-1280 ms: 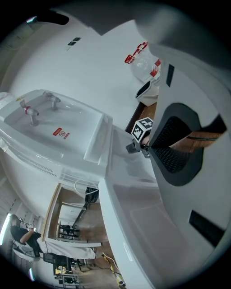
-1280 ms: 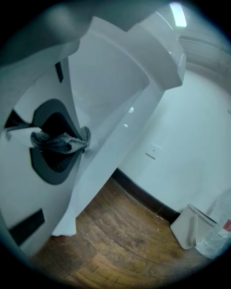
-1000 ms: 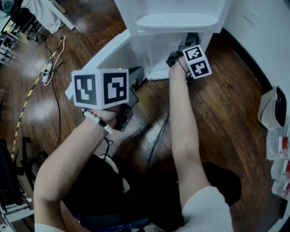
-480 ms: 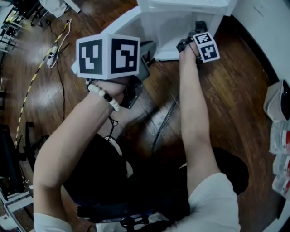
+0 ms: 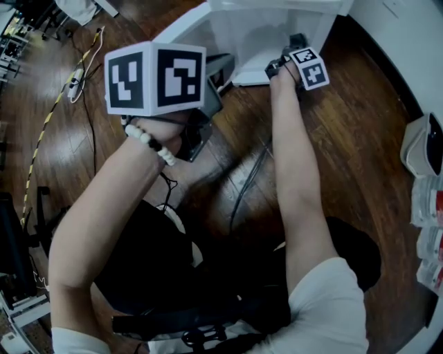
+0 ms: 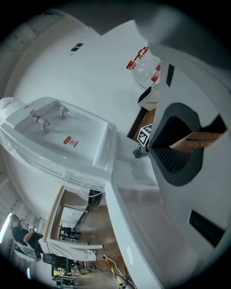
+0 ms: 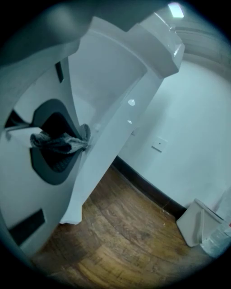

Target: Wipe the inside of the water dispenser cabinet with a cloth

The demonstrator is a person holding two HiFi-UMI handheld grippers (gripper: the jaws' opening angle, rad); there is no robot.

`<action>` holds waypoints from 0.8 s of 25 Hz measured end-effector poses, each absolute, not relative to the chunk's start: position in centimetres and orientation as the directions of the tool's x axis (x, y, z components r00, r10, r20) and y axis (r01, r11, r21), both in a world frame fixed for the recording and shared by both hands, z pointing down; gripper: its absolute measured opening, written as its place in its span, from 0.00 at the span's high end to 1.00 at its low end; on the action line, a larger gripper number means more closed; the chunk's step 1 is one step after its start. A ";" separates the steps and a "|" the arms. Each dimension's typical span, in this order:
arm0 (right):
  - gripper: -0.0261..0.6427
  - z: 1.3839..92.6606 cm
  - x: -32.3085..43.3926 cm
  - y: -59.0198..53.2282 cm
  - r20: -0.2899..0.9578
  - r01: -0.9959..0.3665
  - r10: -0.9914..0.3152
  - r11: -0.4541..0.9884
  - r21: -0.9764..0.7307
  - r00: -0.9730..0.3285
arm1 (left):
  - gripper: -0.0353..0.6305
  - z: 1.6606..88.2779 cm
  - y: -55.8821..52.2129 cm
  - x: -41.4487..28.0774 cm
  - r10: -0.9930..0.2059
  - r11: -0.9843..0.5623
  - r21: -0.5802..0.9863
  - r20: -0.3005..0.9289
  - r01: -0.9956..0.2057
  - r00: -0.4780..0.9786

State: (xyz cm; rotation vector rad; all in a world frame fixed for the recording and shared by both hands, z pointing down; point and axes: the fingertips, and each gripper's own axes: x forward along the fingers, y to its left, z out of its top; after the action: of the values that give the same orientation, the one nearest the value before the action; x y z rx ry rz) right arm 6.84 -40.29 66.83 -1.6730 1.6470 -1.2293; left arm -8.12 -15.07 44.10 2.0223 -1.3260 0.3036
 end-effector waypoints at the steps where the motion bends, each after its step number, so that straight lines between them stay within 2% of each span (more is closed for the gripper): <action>1: 0.90 67.9 6.8 -40.2 0.279 -0.509 -0.950 -0.173 -0.843 -0.139 | 0.97 44.1 -14.9 -8.3 -0.714 -0.238 0.419 0.536 -0.876 0.450; 7: 0.90 69.8 7.3 -40.2 0.294 -0.486 -0.943 -0.185 -0.855 -0.159 | 0.97 43.8 -14.6 -8.2 -0.711 -0.239 0.430 0.533 -0.871 0.458; 10: 0.90 66.2 7.6 -39.7 0.199 -0.517 -0.973 -0.110 -0.849 -0.120 | 0.97 43.7 -14.5 -8.1 -0.709 -0.244 0.433 0.531 -0.868 0.464; 15: 0.90 56.3 7.8 -38.6 -0.026 -0.611 -0.994 0.087 -0.787 -0.108 | 0.97 43.6 -14.7 -8.0 -0.709 -0.247 0.440 0.525 -0.863 0.470; 18: 0.89 51.5 7.7 -38.1 -0.140 -0.662 -0.981 0.196 -0.723 -0.137 | 0.97 43.8 -14.6 -8.2 -0.708 -0.242 0.441 0.529 -0.865 0.468; 20: 0.90 50.2 7.6 -38.2 -0.164 -0.681 -0.973 0.232 -0.695 -0.163 | 0.97 44.0 -14.6 -8.3 -0.706 -0.239 0.442 0.532 -0.865 0.467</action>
State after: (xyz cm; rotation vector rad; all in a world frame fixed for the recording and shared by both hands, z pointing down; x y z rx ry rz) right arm 7.60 -38.18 50.19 -1.5140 1.9179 -0.6373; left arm -8.28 -14.63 44.02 2.0123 -1.3018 0.2880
